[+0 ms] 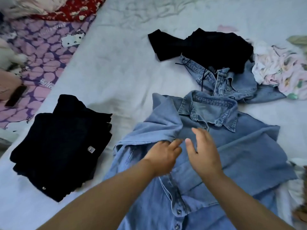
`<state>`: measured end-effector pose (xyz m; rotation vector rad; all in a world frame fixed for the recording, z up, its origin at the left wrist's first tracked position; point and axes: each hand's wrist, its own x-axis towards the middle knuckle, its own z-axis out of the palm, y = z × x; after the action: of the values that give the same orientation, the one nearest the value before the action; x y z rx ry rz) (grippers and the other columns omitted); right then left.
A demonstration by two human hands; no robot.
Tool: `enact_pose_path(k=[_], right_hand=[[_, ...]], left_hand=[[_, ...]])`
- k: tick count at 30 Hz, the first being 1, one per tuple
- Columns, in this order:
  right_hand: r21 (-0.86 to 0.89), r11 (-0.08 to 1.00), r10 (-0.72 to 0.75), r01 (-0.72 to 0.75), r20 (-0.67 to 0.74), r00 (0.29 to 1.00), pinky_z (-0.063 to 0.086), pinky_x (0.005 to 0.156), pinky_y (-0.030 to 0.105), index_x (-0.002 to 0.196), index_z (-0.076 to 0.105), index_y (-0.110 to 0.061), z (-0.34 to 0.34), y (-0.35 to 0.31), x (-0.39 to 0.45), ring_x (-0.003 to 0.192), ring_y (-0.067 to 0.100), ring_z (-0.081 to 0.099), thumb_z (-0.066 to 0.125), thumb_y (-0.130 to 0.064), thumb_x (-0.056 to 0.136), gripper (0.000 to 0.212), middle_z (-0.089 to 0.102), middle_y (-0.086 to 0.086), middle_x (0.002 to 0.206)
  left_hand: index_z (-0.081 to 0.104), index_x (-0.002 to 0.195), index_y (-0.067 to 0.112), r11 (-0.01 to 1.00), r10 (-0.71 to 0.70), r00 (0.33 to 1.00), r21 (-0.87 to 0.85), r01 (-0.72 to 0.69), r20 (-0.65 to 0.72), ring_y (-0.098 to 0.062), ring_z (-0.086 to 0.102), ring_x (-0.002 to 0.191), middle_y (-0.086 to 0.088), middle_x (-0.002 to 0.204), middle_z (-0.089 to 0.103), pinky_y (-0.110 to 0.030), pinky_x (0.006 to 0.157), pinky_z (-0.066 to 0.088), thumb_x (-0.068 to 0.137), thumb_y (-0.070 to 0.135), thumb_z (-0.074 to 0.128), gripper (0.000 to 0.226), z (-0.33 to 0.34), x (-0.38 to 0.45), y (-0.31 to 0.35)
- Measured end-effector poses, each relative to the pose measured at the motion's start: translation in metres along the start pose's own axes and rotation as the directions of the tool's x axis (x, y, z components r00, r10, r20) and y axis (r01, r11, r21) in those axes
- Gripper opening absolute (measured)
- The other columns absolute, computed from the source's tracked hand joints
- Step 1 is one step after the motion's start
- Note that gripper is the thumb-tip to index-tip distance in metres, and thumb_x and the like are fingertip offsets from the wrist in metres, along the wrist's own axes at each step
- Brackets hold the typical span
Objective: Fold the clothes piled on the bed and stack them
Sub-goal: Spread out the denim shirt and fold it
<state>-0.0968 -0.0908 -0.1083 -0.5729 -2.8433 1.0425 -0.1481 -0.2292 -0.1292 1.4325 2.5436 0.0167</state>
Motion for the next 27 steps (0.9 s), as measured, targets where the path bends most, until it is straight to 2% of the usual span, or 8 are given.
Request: enact_pose_path(k=[3,5,9,13,17,21,23,27], right_hand=[[-0.019,0.994,-0.110,0.111,0.015,0.994,0.043,0.098,0.044,0.117,0.060,0.003,0.004,0.004,0.002,0.115,0.039,0.053,0.049,-0.022,0.089,0.039,0.058,0.022,0.122],[-0.034,0.992,-0.119,0.120,0.049,0.992,0.044,0.095,0.044,0.112,0.062,0.002,0.006,0.008,0.001,0.110,0.041,0.055,0.052,-0.009,0.085,0.031,0.058,0.021,0.119],[-0.121,0.988,-0.075,0.096,0.164,0.984,0.035,0.104,0.040,0.124,0.056,-0.001,0.006,0.015,-0.005,0.124,0.037,0.045,0.056,-0.004,0.088,0.036,0.050,0.019,0.134],[-0.160,0.982,-0.049,0.101,0.297,0.953,0.019,0.114,0.031,0.144,0.037,-0.016,0.005,0.013,-0.006,0.140,0.023,0.023,0.047,-0.018,0.097,0.049,0.027,0.008,0.154],[-0.156,0.984,-0.028,0.083,0.326,0.945,0.017,0.114,0.028,0.146,0.032,-0.017,0.003,0.014,-0.007,0.142,0.020,0.018,0.045,-0.022,0.098,0.050,0.020,0.006,0.156],[-0.158,0.983,-0.036,0.096,0.343,0.938,0.018,0.113,0.029,0.147,0.030,-0.015,-0.006,0.019,-0.010,0.143,0.020,0.018,0.043,-0.023,0.099,0.050,0.018,0.006,0.157],[-0.133,0.989,-0.014,0.060,0.320,0.947,0.022,0.113,0.031,0.146,0.032,-0.014,-0.012,0.023,-0.010,0.142,0.020,0.021,0.043,-0.023,0.099,0.049,0.022,0.006,0.155],[-0.028,0.996,0.086,-0.083,0.182,0.979,0.035,0.103,0.033,0.137,0.045,-0.010,-0.031,0.035,-0.008,0.126,0.025,0.044,0.051,-0.018,0.095,0.043,0.043,0.008,0.140]], left_hand=[[0.043,0.137,0.014,0.999,-0.027,0.955,-0.017,0.034,0.294,-0.031,0.055,0.107,-0.009,0.150,0.029,-0.036,0.085,0.039,0.091,0.026,0.053,0.049,0.017,0.000,0.028],[0.036,0.141,0.016,0.997,-0.018,0.944,-0.070,0.043,0.329,-0.035,0.045,0.117,-0.007,0.156,0.013,-0.042,0.090,0.038,0.096,0.024,0.045,0.047,0.026,-0.009,0.038],[0.059,0.099,0.016,0.958,-0.033,0.981,-0.286,-0.023,-0.190,-0.025,0.062,0.068,-0.008,0.115,0.060,-0.030,0.049,0.049,0.081,0.021,0.053,0.019,0.035,-0.037,0.030],[0.052,0.109,0.019,0.936,-0.332,0.888,-0.224,0.270,-0.317,-0.023,0.050,0.087,-0.006,0.104,0.057,-0.033,0.070,0.039,0.072,0.029,0.056,0.038,0.029,-0.048,-0.005],[0.064,0.111,0.019,0.745,-0.665,0.743,-0.133,0.654,-0.075,-0.033,0.055,0.087,-0.010,0.117,0.057,-0.040,0.066,0.048,0.059,0.019,0.075,0.053,0.021,-0.050,-0.041],[0.063,0.121,0.021,0.469,-0.872,0.473,-0.485,0.739,-0.123,-0.033,0.060,0.106,-0.004,0.131,0.057,-0.035,0.085,0.044,0.086,0.006,0.050,0.040,-0.009,-0.039,-0.047],[0.067,0.114,0.013,0.578,-0.809,0.502,-0.574,0.580,-0.307,-0.032,0.060,0.108,-0.008,0.132,0.058,-0.028,0.090,0.040,0.082,0.001,0.048,0.039,-0.032,-0.028,-0.041],[0.070,0.088,0.005,0.951,-0.303,0.763,-0.237,0.200,-0.571,-0.037,0.064,0.098,-0.021,0.131,0.055,-0.048,0.098,0.038,0.079,0.007,0.046,0.026,-0.052,0.004,-0.012]])
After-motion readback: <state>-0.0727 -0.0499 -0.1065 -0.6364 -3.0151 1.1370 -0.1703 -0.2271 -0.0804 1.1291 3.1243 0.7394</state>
